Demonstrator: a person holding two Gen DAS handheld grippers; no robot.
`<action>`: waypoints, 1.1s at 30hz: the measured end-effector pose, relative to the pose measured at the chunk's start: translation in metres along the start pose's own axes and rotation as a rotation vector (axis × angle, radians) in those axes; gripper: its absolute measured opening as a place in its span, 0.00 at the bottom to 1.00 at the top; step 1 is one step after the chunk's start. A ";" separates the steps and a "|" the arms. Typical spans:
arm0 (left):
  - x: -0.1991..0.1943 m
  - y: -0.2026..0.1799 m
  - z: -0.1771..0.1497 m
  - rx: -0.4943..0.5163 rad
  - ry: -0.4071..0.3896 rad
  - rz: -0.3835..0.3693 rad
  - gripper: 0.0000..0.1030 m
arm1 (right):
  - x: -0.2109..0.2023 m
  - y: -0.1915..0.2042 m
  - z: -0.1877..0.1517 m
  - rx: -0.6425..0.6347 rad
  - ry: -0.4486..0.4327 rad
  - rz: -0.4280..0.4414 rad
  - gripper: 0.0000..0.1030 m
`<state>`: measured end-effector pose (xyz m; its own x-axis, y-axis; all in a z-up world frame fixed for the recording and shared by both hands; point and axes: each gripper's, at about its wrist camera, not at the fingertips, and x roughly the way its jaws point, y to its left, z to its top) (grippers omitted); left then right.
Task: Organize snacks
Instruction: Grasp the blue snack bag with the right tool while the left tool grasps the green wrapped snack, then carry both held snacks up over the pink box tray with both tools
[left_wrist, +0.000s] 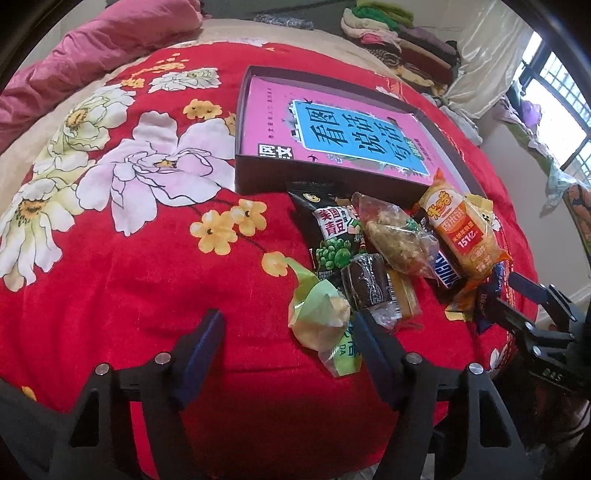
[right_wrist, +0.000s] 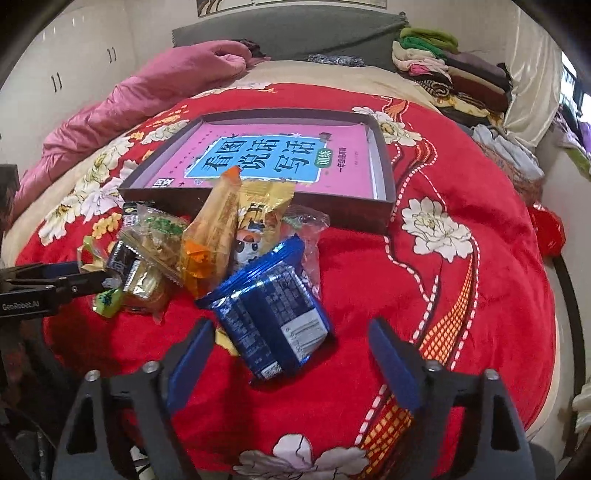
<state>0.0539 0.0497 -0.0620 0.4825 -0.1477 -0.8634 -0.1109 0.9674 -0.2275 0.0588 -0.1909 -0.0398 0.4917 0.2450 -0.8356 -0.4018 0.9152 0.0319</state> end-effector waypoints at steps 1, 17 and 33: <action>0.000 0.000 0.001 -0.001 -0.001 -0.004 0.70 | 0.002 0.000 0.001 -0.006 0.000 0.001 0.72; 0.009 -0.002 0.004 0.037 0.031 -0.089 0.33 | -0.006 -0.025 0.008 0.098 -0.062 0.063 0.50; -0.022 0.019 0.015 -0.048 -0.058 -0.122 0.33 | -0.030 -0.047 0.014 0.191 -0.194 0.067 0.50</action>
<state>0.0541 0.0744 -0.0409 0.5443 -0.2498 -0.8009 -0.0893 0.9320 -0.3514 0.0739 -0.2364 -0.0087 0.6151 0.3466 -0.7082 -0.2940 0.9342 0.2019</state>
